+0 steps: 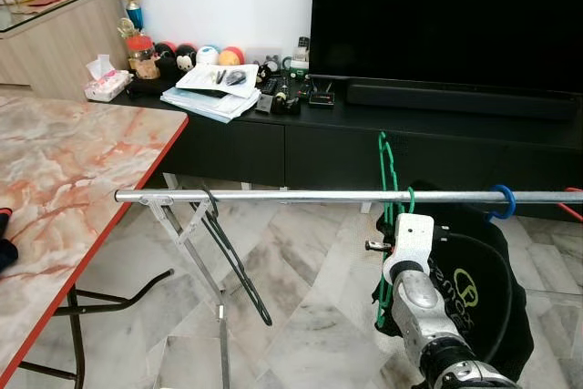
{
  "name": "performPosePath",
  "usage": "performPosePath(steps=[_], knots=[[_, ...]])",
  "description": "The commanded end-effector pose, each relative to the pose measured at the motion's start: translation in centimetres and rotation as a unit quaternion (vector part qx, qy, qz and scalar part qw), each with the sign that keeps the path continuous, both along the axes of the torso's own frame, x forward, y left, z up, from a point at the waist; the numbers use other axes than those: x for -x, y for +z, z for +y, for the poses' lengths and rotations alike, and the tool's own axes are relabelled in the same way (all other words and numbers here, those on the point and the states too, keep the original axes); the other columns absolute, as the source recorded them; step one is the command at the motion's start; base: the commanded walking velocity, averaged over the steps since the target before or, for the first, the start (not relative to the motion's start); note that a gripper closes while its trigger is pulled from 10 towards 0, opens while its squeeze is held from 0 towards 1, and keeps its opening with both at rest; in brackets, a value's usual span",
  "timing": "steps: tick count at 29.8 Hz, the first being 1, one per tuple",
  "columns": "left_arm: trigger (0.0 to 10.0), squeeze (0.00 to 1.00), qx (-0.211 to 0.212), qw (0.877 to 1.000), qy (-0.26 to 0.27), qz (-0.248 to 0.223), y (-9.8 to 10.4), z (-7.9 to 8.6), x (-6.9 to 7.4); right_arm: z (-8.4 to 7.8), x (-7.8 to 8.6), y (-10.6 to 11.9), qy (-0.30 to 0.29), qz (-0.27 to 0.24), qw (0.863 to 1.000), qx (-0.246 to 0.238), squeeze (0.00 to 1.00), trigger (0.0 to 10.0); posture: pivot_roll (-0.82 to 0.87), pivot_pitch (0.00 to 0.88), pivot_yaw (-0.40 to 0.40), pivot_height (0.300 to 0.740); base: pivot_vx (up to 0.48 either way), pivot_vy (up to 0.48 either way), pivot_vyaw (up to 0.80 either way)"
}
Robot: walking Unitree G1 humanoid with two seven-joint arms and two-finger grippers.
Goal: Hang hanger
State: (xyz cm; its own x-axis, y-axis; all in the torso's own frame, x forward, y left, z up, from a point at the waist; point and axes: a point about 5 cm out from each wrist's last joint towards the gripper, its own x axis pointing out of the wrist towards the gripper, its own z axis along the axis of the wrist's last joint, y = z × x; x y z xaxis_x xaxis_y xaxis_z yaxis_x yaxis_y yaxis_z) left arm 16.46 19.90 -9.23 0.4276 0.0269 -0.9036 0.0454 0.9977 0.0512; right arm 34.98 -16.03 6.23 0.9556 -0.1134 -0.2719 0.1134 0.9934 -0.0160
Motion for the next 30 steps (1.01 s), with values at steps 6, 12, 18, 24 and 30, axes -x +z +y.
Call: performPosePath(steps=[6, 12, 18, 24, 30], knots=[[10.0, 0.00, 0.000, 1.000, -0.022, 0.012, -0.2, -0.2, 0.3, -0.1, -0.5, 0.0, 0.008, 0.045, 0.999, 0.009, 0.00, 10.0, -0.03, 0.044, 0.041, 0.740, 0.000, 0.000, 0.00], [10.0, 0.00, 0.006, 0.999, -0.029, 0.016, -0.2, -0.3, 0.4, -0.1, -0.5, -0.1, 0.009, 0.066, 0.998, 0.004, 0.00, 10.0, -0.04, 0.044, 0.040, 0.740, 0.000, 0.000, 0.00], [10.0, 0.00, 0.011, 0.999, -0.040, 0.022, -0.3, -0.5, 0.6, 0.2, 0.3, -1.4, 0.019, 0.098, 0.995, -0.003, 0.00, 10.0, -0.04, 0.046, 0.043, 0.740, 0.000, 0.000, 0.00], [10.0, 0.00, 0.010, 0.999, -0.045, 0.025, -0.3, -0.5, 0.7, 0.2, 0.6, -1.8, 0.019, 0.106, 0.994, -0.011, 0.00, 10.0, -0.04, 0.045, 0.044, 0.740, 0.000, 0.000, 0.00], [10.0, 0.00, 0.009, 0.999, -0.048, 0.025, -0.3, -0.5, 0.7, 0.3, 0.8, -2.0, 0.020, 0.098, 0.995, -0.016, 0.81, 10.0, -0.04, 0.042, 0.045, 0.740, 0.000, 0.000, 0.00]])
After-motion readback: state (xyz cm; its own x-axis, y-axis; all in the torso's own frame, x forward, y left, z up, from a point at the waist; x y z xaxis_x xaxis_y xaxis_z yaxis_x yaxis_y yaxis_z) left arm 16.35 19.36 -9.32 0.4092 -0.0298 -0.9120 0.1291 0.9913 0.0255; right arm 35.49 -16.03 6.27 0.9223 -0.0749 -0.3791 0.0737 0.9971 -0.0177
